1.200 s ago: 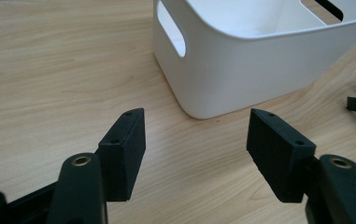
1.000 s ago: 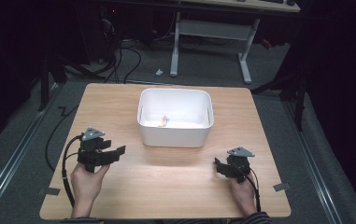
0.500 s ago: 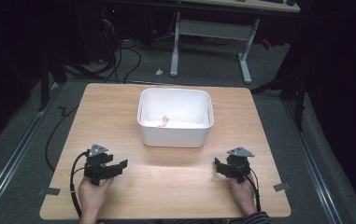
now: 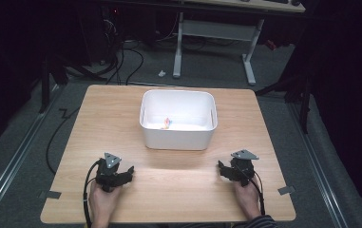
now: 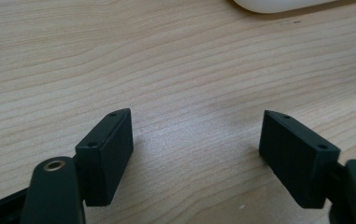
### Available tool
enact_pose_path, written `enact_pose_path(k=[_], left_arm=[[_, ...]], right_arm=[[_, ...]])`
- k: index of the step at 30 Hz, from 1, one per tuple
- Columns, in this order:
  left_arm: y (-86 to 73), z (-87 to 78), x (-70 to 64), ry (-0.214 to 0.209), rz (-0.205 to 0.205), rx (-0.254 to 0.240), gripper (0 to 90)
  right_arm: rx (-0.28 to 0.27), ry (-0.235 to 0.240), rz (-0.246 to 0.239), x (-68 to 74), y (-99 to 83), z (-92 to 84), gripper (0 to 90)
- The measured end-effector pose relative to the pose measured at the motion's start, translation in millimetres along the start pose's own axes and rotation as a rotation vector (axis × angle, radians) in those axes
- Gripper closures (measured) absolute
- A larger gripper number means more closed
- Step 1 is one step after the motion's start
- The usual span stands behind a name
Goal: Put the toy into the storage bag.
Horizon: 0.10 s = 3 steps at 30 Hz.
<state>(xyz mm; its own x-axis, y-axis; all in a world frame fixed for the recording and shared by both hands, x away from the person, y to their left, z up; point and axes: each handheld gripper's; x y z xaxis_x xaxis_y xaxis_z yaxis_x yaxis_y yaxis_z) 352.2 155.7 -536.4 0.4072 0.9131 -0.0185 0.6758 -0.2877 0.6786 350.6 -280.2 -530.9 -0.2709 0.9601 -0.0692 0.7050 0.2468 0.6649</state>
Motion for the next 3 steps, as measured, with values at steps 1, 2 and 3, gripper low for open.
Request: enact_pose_path(k=[1, 2, 3], left_arm=[[0.0, 0.1, -0.2, 0.000, 0.000, 0.001, 23.7], [0.0, 0.0, -0.2, 0.000, 0.000, 0.001, 23.4], [0.0, 0.1, -0.2, 0.000, 0.000, 0.001, 23.2]], right_arm=[[-0.001, -0.001, -0.005, 0.1, 0.0, -0.1, 28.1], [0.001, -0.003, -0.006, 0.5, -0.1, -0.3, 28.1], [0.001, -0.004, -0.005, 0.8, -0.1, -0.3, 28.1]])
Point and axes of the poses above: each handheld gripper's, and its own axes: z roughly forward along the jaws, y roughly out of its top, x roughly to its left, and after that the axes turned 5 degrees about x, right-handed
